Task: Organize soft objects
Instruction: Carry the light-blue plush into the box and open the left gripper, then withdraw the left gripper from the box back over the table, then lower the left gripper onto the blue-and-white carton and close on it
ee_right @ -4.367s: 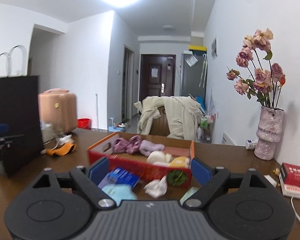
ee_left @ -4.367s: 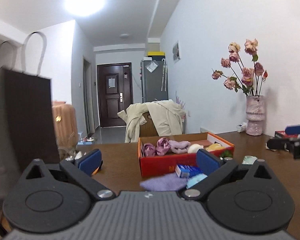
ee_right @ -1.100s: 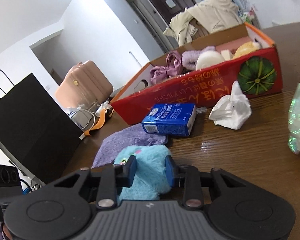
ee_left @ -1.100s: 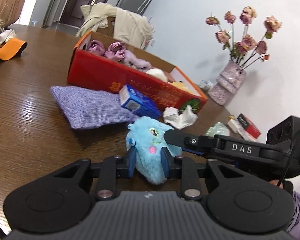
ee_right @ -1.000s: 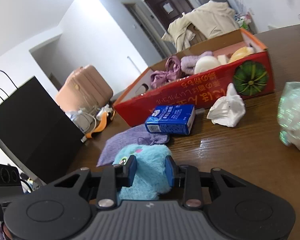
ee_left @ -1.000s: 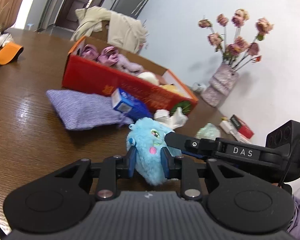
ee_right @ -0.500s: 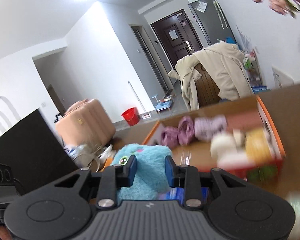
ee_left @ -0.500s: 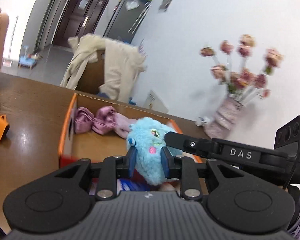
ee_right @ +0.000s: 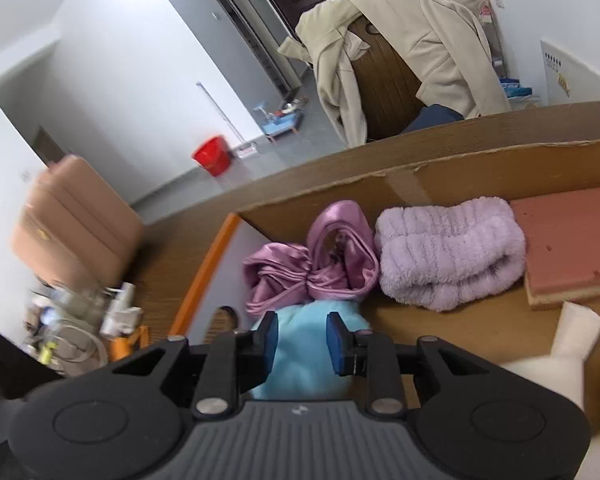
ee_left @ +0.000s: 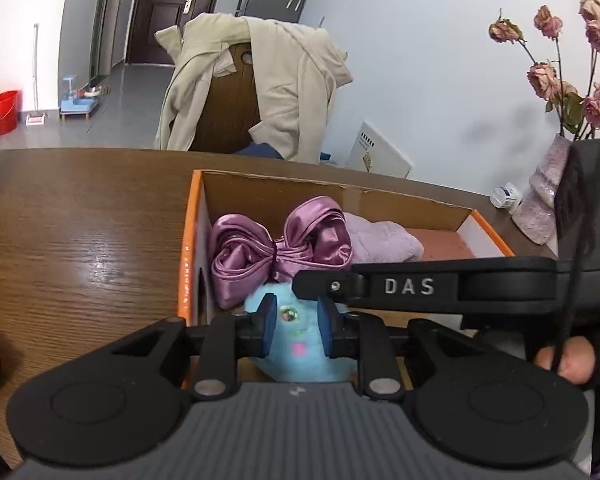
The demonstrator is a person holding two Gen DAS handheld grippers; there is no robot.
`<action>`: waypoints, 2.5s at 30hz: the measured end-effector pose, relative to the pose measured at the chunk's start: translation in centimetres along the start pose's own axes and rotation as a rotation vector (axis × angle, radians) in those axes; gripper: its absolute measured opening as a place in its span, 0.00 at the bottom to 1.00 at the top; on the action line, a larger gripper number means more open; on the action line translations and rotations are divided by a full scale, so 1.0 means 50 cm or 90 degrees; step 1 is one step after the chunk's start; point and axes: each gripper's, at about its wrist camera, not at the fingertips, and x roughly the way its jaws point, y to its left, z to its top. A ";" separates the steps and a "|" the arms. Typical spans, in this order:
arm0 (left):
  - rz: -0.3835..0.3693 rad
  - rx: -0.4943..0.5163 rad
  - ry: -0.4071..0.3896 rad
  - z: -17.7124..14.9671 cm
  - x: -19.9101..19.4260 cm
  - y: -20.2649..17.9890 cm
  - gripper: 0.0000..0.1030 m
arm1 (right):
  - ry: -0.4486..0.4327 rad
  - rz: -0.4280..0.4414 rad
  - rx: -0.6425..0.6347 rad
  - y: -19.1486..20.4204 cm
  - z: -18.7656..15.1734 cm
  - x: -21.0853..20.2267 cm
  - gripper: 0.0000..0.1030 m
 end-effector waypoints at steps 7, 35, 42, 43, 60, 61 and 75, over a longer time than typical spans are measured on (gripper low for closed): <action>0.026 0.017 -0.036 0.006 -0.057 0.009 0.24 | -0.021 -0.002 -0.037 0.023 0.006 -0.035 0.26; 0.156 0.092 -0.287 -0.173 -0.548 -0.171 0.97 | -0.269 -0.190 -0.244 0.073 -0.235 -0.666 0.81; 0.130 0.088 -0.324 -0.308 -0.632 -0.195 1.00 | -0.331 -0.201 -0.265 0.081 -0.383 -0.712 0.84; 0.117 0.081 -0.322 -0.332 -0.641 -0.194 1.00 | -0.334 -0.204 -0.269 0.082 -0.410 -0.717 0.84; 0.121 0.054 -0.286 -0.541 -0.659 -0.193 1.00 | -0.301 -0.168 -0.226 0.058 -0.703 -0.705 0.89; 0.120 0.051 -0.283 -0.538 -0.654 -0.191 1.00 | -0.302 -0.169 -0.227 0.059 -0.702 -0.703 0.89; 0.102 0.045 -0.216 -0.430 -0.499 -0.186 0.98 | -0.248 -0.124 -0.174 0.014 -0.582 -0.599 0.83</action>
